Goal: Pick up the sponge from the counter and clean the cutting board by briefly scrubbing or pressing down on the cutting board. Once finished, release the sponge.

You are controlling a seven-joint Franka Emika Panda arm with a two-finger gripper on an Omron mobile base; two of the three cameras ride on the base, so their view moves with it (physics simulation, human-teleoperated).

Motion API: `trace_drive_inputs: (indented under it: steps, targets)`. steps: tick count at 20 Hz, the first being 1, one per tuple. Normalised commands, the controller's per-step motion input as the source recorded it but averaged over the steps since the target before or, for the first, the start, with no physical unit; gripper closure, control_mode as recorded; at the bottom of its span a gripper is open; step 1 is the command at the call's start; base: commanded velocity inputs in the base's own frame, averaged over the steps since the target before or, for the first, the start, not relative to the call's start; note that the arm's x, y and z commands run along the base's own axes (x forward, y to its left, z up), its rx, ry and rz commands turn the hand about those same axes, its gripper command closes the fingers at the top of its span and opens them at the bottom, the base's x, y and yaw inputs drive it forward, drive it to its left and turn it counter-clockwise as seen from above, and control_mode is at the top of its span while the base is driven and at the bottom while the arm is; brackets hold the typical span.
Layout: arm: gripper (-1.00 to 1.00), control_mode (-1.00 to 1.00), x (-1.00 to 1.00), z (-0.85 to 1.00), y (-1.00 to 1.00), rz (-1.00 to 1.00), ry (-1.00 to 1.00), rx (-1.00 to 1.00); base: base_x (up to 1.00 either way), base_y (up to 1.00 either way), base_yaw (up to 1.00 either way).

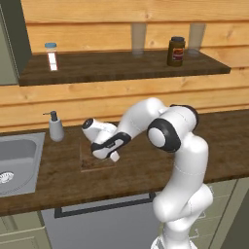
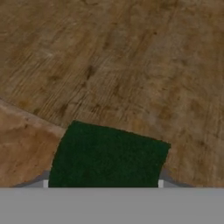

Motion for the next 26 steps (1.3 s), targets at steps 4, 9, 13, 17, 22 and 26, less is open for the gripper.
trace_drive_inputs:
  steps: [4,9,13,17,22,26]
  targets:
    - [1.0,-1.0,0.09,-0.19,-0.5,-0.03,-0.01,0.0,0.0,0.0,0.0]
    - [1.0,-1.0,0.12,-0.16,-0.44,-0.02,-0.04,-0.01,0.0,0.0,0.0]
    - [1.0,-1.0,0.1,-0.14,-0.45,-0.02,-0.03,0.0,0.0,0.0,0.0]
    - [1.0,-1.0,0.01,-0.21,-0.34,-0.03,-0.08,-0.03,0.0,0.0,0.0]
    - [1.0,-1.0,0.05,-0.26,-0.38,-0.03,-0.06,-0.02,0.0,0.0,0.0]
    - [1.0,-1.0,0.1,-0.17,-0.38,-0.04,-0.01,0.0,0.0,0.0,0.0]
